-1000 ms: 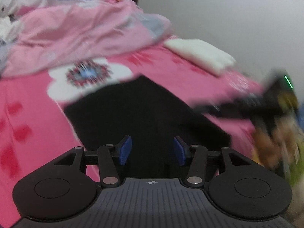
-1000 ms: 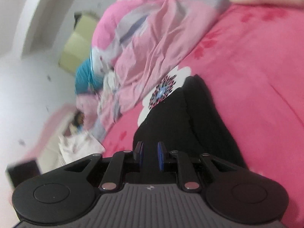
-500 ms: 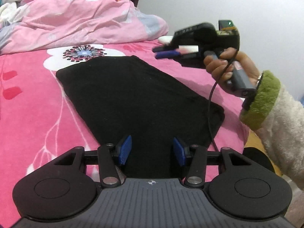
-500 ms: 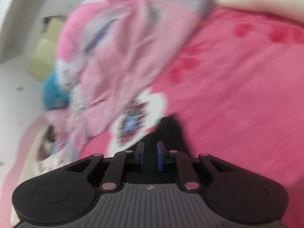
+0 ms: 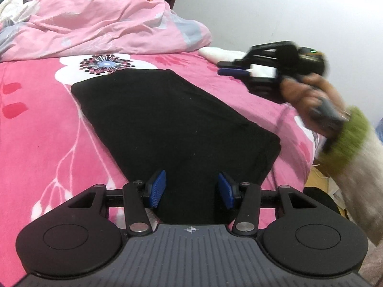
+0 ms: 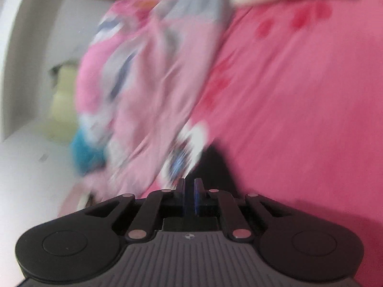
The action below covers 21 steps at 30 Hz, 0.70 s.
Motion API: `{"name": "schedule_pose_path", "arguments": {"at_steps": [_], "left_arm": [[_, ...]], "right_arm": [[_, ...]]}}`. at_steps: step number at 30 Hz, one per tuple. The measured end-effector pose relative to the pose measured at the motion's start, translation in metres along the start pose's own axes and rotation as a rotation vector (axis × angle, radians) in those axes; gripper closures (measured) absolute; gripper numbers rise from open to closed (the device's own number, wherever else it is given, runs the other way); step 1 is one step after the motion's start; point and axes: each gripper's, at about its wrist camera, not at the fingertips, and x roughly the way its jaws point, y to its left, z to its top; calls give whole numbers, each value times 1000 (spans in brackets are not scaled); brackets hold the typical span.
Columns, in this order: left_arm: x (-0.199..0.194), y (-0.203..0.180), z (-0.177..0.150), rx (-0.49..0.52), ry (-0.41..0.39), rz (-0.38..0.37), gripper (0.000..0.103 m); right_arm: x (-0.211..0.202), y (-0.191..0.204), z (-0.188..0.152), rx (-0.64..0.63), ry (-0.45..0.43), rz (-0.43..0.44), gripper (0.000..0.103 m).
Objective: Fold clothes
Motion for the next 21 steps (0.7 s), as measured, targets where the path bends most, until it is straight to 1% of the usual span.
{"name": "schedule_pose_path", "arguments": {"at_steps": [2, 4, 5, 6, 7, 9, 12, 13, 14, 15, 17, 18, 19, 20, 21], "left_arm": [[0, 0, 1, -13, 6, 3, 55], [0, -2, 3, -13, 15, 13, 54], [1, -3, 4, -10, 20, 19, 54], [1, -5, 5, -6, 24, 25, 54], [1, -6, 5, -6, 27, 31, 54], [1, -8, 5, -7, 32, 44, 54], [1, -10, 5, -7, 35, 54, 54], [1, -10, 5, -6, 36, 57, 54], [1, -11, 5, -8, 37, 61, 54], [2, -11, 6, -12, 38, 65, 53], [2, -12, 6, -20, 40, 75, 52], [2, -13, 6, -23, 41, 80, 52], [3, -14, 7, -27, 42, 84, 52], [3, -15, 7, -31, 41, 87, 52], [3, -15, 6, -37, 41, 88, 52]], "right_arm": [[8, 3, -23, -12, 118, 38, 84], [19, -6, -45, 18, 214, 32, 84], [21, -12, -52, 24, 230, -2, 84], [17, -18, -52, 28, 194, -47, 98], [8, -24, -49, 35, 138, -77, 101], [-23, -27, -44, 33, -23, -130, 97], [-61, -18, -51, -17, -161, -141, 96], [-68, -14, -55, -28, -173, -116, 96], [-66, -9, -62, -43, -143, -76, 93], [-58, -8, -68, -56, -99, -60, 87], [-42, -11, -78, -59, -7, -59, 84], [-33, -12, -84, -61, 39, -58, 84], [-31, -18, -85, -50, 45, -74, 85], [-34, -27, -84, -27, 14, -104, 97], [-42, -34, -82, -3, -37, -136, 103]]}}
